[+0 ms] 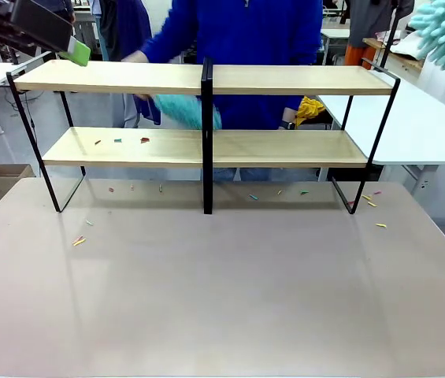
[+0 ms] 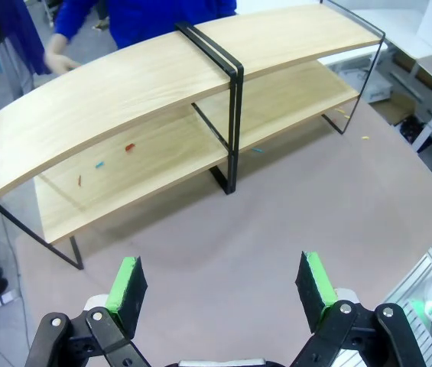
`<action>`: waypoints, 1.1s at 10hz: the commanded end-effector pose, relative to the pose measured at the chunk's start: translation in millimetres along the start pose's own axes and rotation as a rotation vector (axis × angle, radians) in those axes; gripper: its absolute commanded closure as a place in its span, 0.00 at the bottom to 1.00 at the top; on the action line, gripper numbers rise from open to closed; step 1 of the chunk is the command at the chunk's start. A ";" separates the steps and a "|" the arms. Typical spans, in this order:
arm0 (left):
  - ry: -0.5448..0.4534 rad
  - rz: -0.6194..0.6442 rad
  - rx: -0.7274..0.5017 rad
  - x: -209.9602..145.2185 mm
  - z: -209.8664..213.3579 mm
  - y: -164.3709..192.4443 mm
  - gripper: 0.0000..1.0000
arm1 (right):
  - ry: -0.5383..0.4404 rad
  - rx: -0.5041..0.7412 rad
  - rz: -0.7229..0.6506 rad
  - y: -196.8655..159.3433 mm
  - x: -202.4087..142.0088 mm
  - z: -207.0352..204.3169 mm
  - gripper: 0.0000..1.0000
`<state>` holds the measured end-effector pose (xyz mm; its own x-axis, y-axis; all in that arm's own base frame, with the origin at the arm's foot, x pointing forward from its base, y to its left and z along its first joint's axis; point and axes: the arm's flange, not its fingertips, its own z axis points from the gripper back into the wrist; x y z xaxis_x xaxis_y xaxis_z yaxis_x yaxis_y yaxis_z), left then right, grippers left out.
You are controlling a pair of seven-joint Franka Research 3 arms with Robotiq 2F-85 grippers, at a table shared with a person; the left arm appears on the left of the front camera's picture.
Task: Clean the shelves.
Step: Clean another randomly selected level of the Shelf with the Duster.
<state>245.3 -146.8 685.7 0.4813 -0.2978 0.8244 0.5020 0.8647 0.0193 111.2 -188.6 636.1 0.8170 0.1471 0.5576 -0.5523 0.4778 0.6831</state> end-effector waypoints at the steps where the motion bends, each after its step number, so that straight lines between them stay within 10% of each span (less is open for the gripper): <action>1: -0.007 0.002 -0.012 0.0 -0.4 1.5 0.00 | -0.003 0.002 0.030 8.5 -6.9 5.3 0.88; 4: -0.007 0.002 -0.012 0.0 -0.4 1.5 0.00 | 0.022 -0.061 -0.015 12.5 -19.5 11.8 0.88; 8: -0.007 0.002 -0.012 0.0 -0.4 1.5 0.00 | 0.385 -0.144 0.070 8.6 34.7 -167.9 0.88; 11: -0.007 0.002 -0.012 0.0 -0.4 1.5 0.00 | 0.472 -0.258 0.237 33.9 21.3 -260.6 0.88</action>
<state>246.1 -146.8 685.2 0.4830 -0.2976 0.8235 0.5018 0.8648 0.0183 169.1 48.0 546.0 0.7552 0.5779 0.3095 -0.6482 0.5879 0.4839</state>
